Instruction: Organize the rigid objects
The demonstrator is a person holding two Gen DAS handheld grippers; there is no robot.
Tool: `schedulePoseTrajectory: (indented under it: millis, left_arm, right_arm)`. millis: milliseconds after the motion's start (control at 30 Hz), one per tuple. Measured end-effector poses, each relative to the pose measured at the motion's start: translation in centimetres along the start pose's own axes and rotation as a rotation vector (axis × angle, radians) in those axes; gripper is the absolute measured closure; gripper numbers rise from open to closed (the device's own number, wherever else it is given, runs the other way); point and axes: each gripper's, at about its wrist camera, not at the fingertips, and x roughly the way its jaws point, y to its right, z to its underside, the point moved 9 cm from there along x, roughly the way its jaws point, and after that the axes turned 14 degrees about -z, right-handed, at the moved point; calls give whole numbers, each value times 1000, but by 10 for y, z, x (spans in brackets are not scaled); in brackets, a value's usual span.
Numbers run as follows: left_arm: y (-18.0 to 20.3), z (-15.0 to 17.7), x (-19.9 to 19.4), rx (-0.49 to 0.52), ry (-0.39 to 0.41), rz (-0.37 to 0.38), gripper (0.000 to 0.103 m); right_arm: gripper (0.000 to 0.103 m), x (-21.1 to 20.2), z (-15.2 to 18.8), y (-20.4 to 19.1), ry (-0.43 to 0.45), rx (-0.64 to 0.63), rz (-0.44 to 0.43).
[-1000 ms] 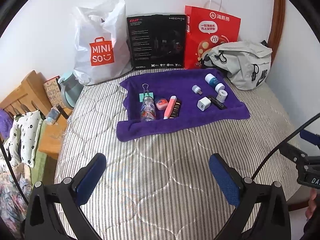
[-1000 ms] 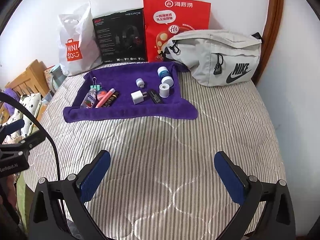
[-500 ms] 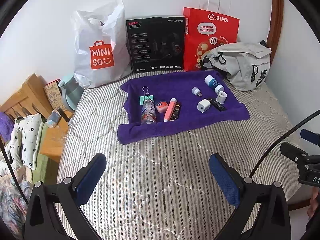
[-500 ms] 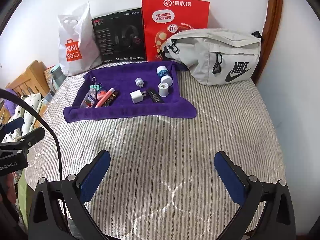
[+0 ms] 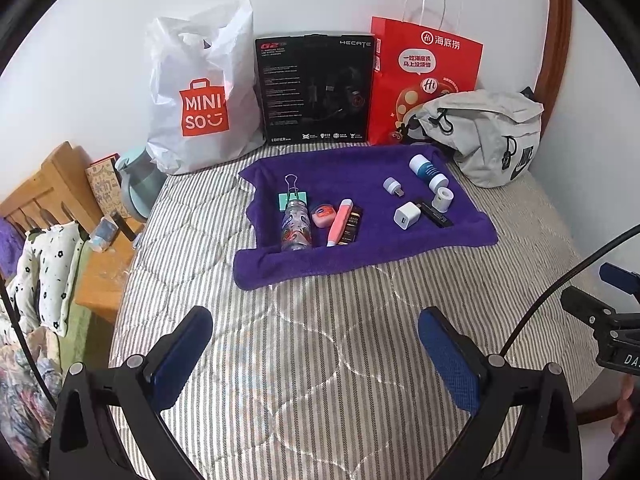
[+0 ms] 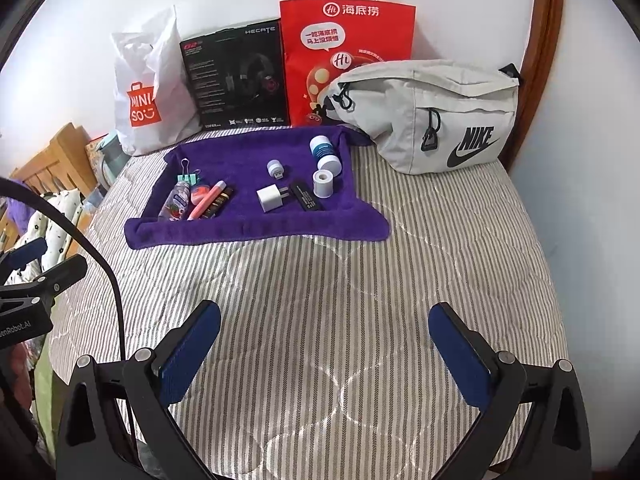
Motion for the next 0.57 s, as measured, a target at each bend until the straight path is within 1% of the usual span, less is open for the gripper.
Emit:
schedulePoseTrajectory:
  millis: [467,567]
  left_arm:
    - [2,-2,5,-6,-11,16,0]
    - [4,-1,5,-11,3,32,0]
  right_arm:
    - [1,6,-2,1,-11,0,14]
    - [1,7,-2,1,-18,-1,16]
